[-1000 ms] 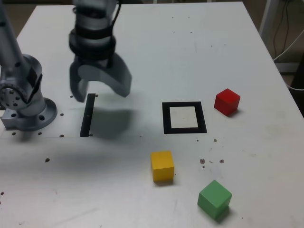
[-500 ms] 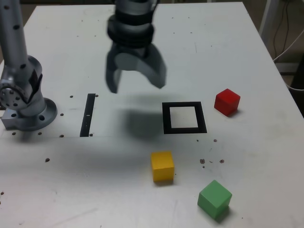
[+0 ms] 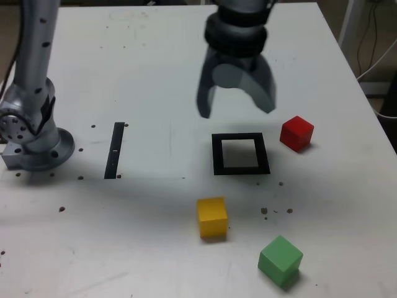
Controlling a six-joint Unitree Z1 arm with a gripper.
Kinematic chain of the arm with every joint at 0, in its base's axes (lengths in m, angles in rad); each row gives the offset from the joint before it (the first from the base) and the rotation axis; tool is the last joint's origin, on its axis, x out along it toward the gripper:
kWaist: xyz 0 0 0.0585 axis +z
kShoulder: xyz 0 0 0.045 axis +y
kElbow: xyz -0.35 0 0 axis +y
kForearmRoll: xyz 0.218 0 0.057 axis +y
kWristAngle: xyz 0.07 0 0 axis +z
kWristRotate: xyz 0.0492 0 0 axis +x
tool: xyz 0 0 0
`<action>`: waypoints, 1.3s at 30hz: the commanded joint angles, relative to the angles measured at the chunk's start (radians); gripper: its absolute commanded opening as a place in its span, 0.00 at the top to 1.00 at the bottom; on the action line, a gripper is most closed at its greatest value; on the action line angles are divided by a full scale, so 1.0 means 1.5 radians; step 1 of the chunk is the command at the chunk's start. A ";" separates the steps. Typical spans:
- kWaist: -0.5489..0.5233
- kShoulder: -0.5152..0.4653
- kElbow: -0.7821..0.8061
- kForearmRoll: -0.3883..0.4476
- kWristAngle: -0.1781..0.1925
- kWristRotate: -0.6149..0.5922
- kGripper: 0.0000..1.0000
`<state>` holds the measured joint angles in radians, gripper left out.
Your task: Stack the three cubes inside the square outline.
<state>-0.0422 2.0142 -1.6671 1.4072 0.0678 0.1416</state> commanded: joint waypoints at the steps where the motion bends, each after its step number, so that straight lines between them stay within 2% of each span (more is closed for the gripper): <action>1: 0.000 0.024 -0.037 0.012 0.004 0.010 0.01; 22: 0.036 0.206 -0.330 0.101 0.005 0.083 0.01; 34: 0.060 0.230 -0.363 0.112 0.007 0.116 0.01; 39: 0.056 0.228 -0.361 0.118 0.015 0.160 0.01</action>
<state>0.0459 2.3559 -2.2097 1.5727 0.0823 0.3520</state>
